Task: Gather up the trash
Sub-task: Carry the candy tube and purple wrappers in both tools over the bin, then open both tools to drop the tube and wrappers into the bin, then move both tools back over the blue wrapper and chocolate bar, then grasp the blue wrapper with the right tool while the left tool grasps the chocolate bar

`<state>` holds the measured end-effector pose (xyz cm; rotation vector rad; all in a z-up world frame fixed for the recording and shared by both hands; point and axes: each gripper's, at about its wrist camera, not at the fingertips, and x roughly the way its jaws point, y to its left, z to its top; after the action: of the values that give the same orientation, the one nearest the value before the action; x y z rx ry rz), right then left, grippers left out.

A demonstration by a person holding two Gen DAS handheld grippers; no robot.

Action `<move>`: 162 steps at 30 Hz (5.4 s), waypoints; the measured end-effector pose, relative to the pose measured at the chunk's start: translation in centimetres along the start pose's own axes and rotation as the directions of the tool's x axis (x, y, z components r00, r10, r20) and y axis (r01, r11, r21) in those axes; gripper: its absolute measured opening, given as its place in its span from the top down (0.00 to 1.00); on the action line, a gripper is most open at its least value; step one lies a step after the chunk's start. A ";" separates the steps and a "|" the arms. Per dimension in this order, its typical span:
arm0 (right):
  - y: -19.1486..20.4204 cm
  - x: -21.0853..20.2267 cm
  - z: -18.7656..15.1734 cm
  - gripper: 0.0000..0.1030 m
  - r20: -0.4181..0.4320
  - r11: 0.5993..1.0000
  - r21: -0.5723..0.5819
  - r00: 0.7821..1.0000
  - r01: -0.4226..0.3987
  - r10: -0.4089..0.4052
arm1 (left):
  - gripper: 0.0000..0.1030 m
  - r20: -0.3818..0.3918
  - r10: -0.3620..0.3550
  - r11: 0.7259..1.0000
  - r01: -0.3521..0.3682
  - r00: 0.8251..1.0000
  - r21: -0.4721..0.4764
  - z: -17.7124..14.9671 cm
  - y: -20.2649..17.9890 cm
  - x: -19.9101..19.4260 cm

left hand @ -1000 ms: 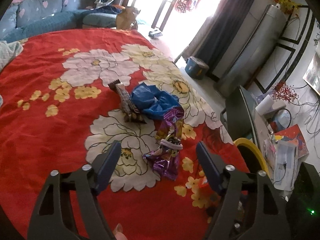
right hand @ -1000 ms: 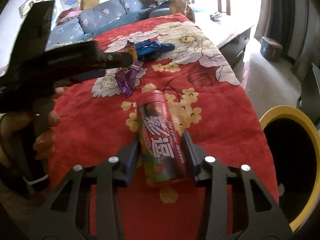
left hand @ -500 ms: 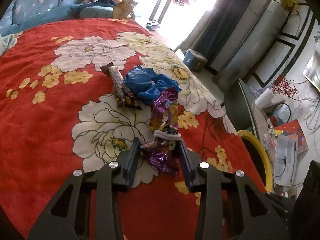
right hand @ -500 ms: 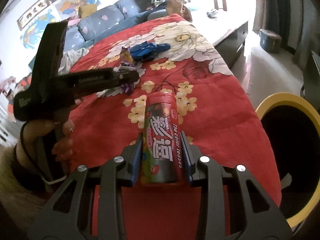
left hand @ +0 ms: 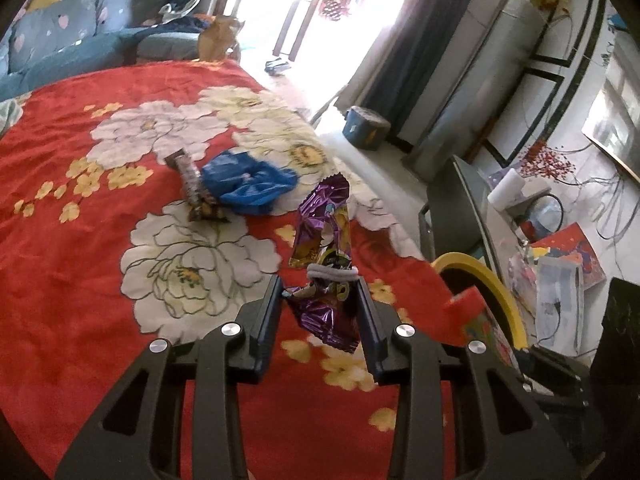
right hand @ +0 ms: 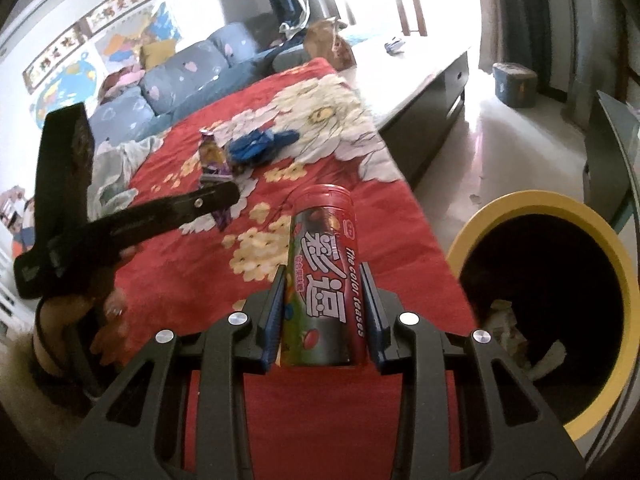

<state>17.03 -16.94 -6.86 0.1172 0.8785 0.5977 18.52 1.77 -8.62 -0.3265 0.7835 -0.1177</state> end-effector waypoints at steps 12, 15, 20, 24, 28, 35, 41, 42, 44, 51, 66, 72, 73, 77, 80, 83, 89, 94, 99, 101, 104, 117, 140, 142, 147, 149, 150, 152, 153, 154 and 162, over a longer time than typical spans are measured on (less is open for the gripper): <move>-3.3 -2.5 1.0 0.73 0.065 0.997 0.062 0.996 0.049 -0.053 | 0.67 0.022 -0.061 0.995 0.059 0.998 0.082 -0.4 -4.2 -1.5; -4.0 -2.9 1.1 0.73 0.077 0.995 0.079 0.995 0.061 -0.067 | 0.67 0.023 -0.076 0.992 0.073 0.997 0.102 -0.6 -5.3 -1.7; -5.4 -3.7 1.3 0.73 0.097 0.991 0.110 0.991 0.077 -0.088 | 0.67 0.014 -0.096 0.986 0.093 0.995 0.137 -0.8 -6.9 -1.7; -6.4 -4.6 1.2 0.73 0.112 0.987 0.133 0.988 0.088 -0.103 | 0.67 0.009 -0.107 0.981 0.104 0.994 0.163 -1.2 -8.0 -1.8; -7.6 -5.3 1.1 0.73 0.125 0.982 0.159 0.985 0.100 -0.121 | 0.67 0.003 -0.118 0.975 0.116 0.993 0.187 -1.5 -9.2 -1.9; -9.5 -6.3 0.9 0.73 0.142 0.972 0.202 0.979 0.116 -0.147 | 0.67 -0.012 -0.132 0.965 0.132 0.991 0.226 -2.0 -11.0 -1.7; -11.2 -7.0 0.7 0.73 0.149 0.961 0.241 0.974 0.132 -0.171 | 0.67 -0.032 -0.143 0.955 0.147 0.989 0.259 -2.6 -12.6 -1.3; -11.4 -7.0 0.6 0.73 0.149 0.960 0.248 0.973 0.133 -0.173 | 0.67 -0.035 -0.145 0.953 0.149 0.989 0.263 -2.6 -12.8 -1.2; -12.1 -7.1 0.5 0.73 0.152 0.955 0.262 0.972 0.137 -0.181 | 0.67 -0.043 -0.148 0.949 0.154 0.988 0.274 -2.9 -13.3 -1.0; -13.8 -7.7 0.0 0.73 0.154 0.941 0.304 0.968 0.146 -0.200 | 0.67 -0.068 -0.159 0.934 0.173 0.985 0.313 -3.5 -15.3 -0.3; -17.3 -8.2 -1.3 0.73 0.131 0.904 0.396 0.965 0.159 -0.227 | 0.67 -0.130 -0.174 0.895 0.211 0.976 0.394 -5.3 -19.0 1.9; -18.2 -8.2 -1.6 0.73 0.123 0.893 0.418 0.964 0.165 -0.235 | 0.67 -0.163 -0.172 0.885 0.225 0.972 0.408 -5.8 -20.0 3.5; -18.4 -8.2 -1.7 0.73 0.122 0.891 0.423 0.964 0.166 -0.237 | 0.67 -0.167 -0.171 0.884 0.226 0.971 0.410 -5.9 -20.2 3.7; -19.0 -8.1 -2.0 0.73 0.119 0.883 0.440 0.964 0.164 -0.238 | 0.67 -0.184 -0.171 0.876 0.235 0.968 0.422 -6.1 -20.9 4.6; -19.2 -8.3 -2.1 0.73 0.122 0.880 0.448 0.964 0.160 -0.237 | 0.66 -0.198 -0.169 0.873 0.240 0.966 0.424 -6.1 -21.3 5.5; -19.2 -8.4 -2.0 0.73 0.129 0.879 0.450 0.963 0.157 -0.238 | 0.66 -0.206 -0.173 0.875 0.247 0.963 0.417 -5.7 -21.4 6.2; -19.5 -8.7 -2.0 0.66 0.139 0.867 0.477 0.962 0.143 -0.235 | 0.37 -0.216 -0.147 0.882 0.227 0.965 0.413 -5.7 -21.2 7.0; -19.2 -9.1 -1.7 0.55 0.150 0.871 0.467 0.956 0.155 -0.251 | 0.10 -0.204 -0.134 0.901 0.205 0.970 0.381 -5.1 -20.2 6.8; -17.4 -9.2 -1.1 0.46 0.161 0.891 0.412 0.947 0.191 -0.278 | 0.07 -0.155 -0.109 0.922 0.158 0.982 0.352 -4.5 -18.7 5.6; -16.7 -9.1 -0.9 0.44 0.163 0.899 0.390 0.946 0.198 -0.279 | 0.07 -0.133 -0.085 0.927 0.127 0.987 0.352 -4.2 -18.1 5.1; -15.3 -8.9 -0.6 0.39 0.170 0.916 0.349 0.947 0.199 -0.271 | 0.07 -0.097 -0.046 0.936 0.077 0.994 0.344 -3.7 -17.0 4.2; -9.3 -7.5 0.9 0.34 0.185 0.965 0.202 0.960 0.170 -0.208 | 0.07 0.034 0.026 0.975 -0.032 0.999 0.220 -0.5 -10.7 0.1; 1.3 1.1 6.2 0.35 0.081 1.000 0.006 0.997 -0.016 0.015 | 0.08 0.129 0.186 0.982 -0.180 0.974 -0.059 2.3 2.8 -4.8; 1.7 2.3 6.9 0.38 0.063 1.000 0.008 0.998 -0.030 0.030 | 0.08 0.131 0.194 0.979 -0.183 0.972 -0.091 2.5 4.2 -5.1; 2.9 6.6 9.1 0.50 0.004 0.998 0.011 0.998 -0.060 0.060 | 0.17 0.123 0.190 0.972 -0.169 0.974 -0.162 2.9 7.2 -4.9; 3.2 8.4 9.9 0.56 -0.022 0.997 0.022 0.997 -0.070 0.070 | 0.24 0.114 0.185 0.970 -0.163 0.976 -0.182 3.0 8.1 -4.5; 3.3 9.1 10.2 0.58 -0.033 0.997 0.027 0.997 -0.071 0.072 | 0.26 0.107 0.181 0.969 -0.159 0.978 -0.189 3.1 8.4 -4.2; 3.6 10.8 10.8 0.64 -0.060 0.996 0.043 0.995 -0.083 0.086 | 0.32 0.098 0.170 0.968 -0.147 0.981 -0.205 3.3 9.1 -3.7; 3.6 11.5 11.0 0.64 -0.070 0.995 0.050 0.994 -0.084 0.088 | 0.33 0.092 0.164 0.967 -0.142 0.982 -0.211 3.4 9.3 -3.4; 3.7 12.2 11.2 0.65 -0.081 0.995 0.058 0.993 -0.083 0.087 | 0.36 0.087 0.159 0.967 -0.137 0.983 -0.217 3.6 9.5 -3.1; 4.5 15.2 12.4 0.73 -0.106 0.992 0.068 0.988 -0.104 0.111 | 0.46 0.061 0.119 0.964 -0.100 0.991 -0.246 5.1 10.8 -0.6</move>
<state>31.77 -3.26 -7.78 0.1909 1.0022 0.6821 21.54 13.37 -8.43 -0.5160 0.7407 0.0956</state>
